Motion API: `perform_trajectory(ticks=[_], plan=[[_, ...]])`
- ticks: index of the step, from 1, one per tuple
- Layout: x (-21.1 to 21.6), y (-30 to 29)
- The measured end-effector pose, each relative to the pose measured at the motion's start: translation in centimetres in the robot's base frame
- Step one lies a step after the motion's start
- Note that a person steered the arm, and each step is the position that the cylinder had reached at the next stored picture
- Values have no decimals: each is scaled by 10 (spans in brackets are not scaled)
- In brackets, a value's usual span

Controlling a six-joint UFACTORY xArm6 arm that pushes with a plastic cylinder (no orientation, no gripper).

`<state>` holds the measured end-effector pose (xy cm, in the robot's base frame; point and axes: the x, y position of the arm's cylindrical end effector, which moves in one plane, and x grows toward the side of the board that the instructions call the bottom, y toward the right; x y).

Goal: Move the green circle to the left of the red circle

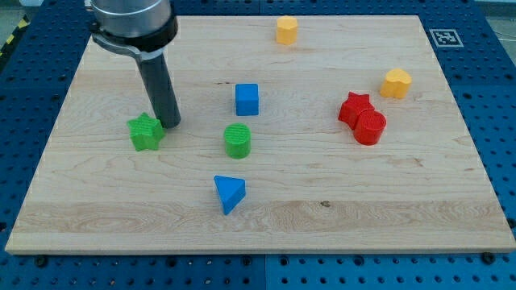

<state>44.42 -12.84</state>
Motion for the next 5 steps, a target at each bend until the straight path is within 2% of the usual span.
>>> perform_trajectory(ticks=[5], plan=[[30,76]])
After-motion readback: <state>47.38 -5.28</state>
